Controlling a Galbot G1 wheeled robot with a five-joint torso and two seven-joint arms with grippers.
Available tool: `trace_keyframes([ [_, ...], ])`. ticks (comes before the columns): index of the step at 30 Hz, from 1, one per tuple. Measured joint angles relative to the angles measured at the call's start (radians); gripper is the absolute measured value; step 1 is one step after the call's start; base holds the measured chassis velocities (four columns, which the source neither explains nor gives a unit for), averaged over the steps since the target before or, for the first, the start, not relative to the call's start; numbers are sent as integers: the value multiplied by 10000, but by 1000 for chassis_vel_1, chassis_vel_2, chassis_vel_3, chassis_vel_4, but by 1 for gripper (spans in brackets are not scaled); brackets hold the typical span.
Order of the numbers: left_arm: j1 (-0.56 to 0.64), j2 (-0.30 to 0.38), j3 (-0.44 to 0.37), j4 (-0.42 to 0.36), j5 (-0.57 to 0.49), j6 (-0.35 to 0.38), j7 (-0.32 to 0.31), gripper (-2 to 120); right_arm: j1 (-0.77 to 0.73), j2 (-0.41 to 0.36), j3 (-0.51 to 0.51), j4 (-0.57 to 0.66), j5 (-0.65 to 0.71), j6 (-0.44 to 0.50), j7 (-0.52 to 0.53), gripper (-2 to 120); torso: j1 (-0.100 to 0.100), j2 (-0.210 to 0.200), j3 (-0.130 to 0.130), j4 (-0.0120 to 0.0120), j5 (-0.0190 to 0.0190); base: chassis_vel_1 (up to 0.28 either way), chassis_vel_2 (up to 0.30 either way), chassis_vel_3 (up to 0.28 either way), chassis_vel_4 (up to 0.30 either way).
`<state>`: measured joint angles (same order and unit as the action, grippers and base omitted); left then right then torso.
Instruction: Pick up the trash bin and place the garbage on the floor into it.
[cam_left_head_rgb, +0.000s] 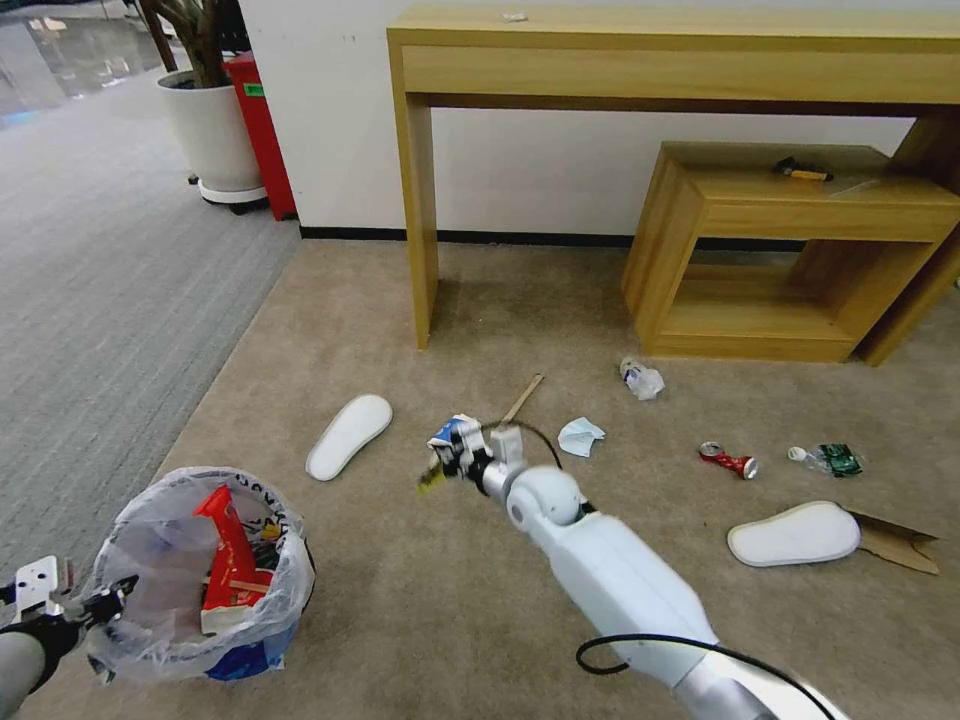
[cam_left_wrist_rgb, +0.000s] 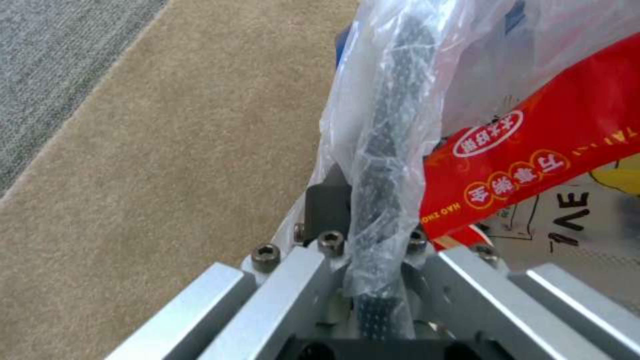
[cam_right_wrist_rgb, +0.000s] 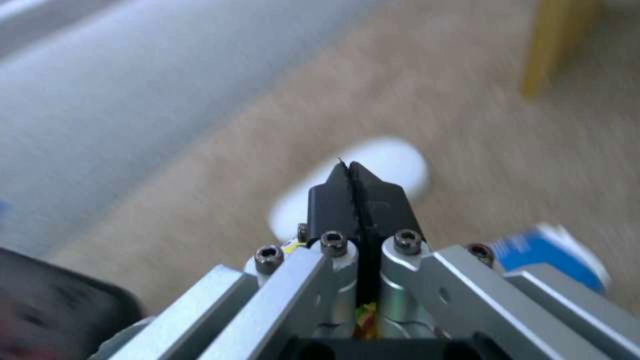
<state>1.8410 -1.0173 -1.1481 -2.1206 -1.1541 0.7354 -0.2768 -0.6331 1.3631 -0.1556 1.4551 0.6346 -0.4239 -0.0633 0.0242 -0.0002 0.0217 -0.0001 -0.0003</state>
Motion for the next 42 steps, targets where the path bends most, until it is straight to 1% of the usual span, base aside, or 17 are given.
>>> trace_keyframes([
  [5,-56,-5,208,-115,82,1,-64,0,707,22,-489,1100,877,-111,-103,0,0,1,0,0,0,0,0,0,0],
  [8,-119,4,337,-128,131,0,-74,0,1488,273,-1441,1741,1665,-252,-162,0,0,0,0,1,-1,0,0,0,0],
  [9,-119,4,337,-128,131,0,-74,0,1488,273,-1441,1741,1665,-252,-162,0,0,0,0,1,-1,0,0,0,0],
  [12,-188,14,398,-87,151,0,-93,0,2084,658,-2523,1946,2034,-344,-147,0,0,1,-1,1,-2,0,0,0,0],
  [13,-188,14,398,-87,151,0,-93,0,2084,658,-2523,1946,2034,-344,-147,0,0,1,-1,1,-2,0,0,0,0],
  [16,-227,44,428,-109,151,0,-130,0,2445,1077,-3730,1841,2022,-346,-253,0,0,0,-1,3,-4,0,0,0,0],
  [17,-227,44,428,-109,151,0,-130,0,2445,1077,-3730,1841,2022,-346,-253,0,0,0,-1,3,-4,0,0,0,0],
  [20,-232,73,413,-208,61,1,-222,0,2490,1298,-4560,1752,1807,-473,-337,0,0,1,0,2,-4,0,0,0,0],
  [26,-211,80,342,-279,9,0,-253,0,2348,1311,-5039,1716,1200,-573,-403,0,0,0,-1,0,-2,0,0,0,0],
  [28,-206,75,337,-318,-2,0,-261,0,2270,1282,-5059,1655,993,-551,-324,11,1,1,0,0,-2,0,0,0,0],
  [29,-206,75,337,-318,-2,0,-261,0,2270,1282,-5059,1655,993,-551,-324,11,1,1,0,0,-2,0,0,0,0],
  [32,-212,64,338,-355,-7,0,-262,0,2230,1264,-5036,1610,963,-494,-196,25,0,1,-1,-1,-2,0,0,0,0],
  [33,-212,64,338,-355,-7,0,-262,0,2230,1264,-5036,1610,963,-494,-196,25,0,1,-1,-1,-2,0,0,0,0],
  [36,-219,60,343,-396,-12,1,-265,0,2168,1266,-4934,1568,944,-380,-44,38,0,1,0,0,-1,0,0,0,0],
  [37,-219,60,343,-396,-12,1,-265,0,2168,1266,-4934,1568,944,-380,-44,38,0,1,0,0,-1,0,0,0,0],
  [40,-190,35,289,-326,-13,0,-255,0,2007,1241,-4470,1728,997,-237,483,53,0,1,-1,1,0,0,0,0,0],
  [42,-180,28,271,-293,-2,0,-246,0,1972,1223,-4323,1756,999,-219,607,54,0,1,-1,1,0,0,0,0,0],
])
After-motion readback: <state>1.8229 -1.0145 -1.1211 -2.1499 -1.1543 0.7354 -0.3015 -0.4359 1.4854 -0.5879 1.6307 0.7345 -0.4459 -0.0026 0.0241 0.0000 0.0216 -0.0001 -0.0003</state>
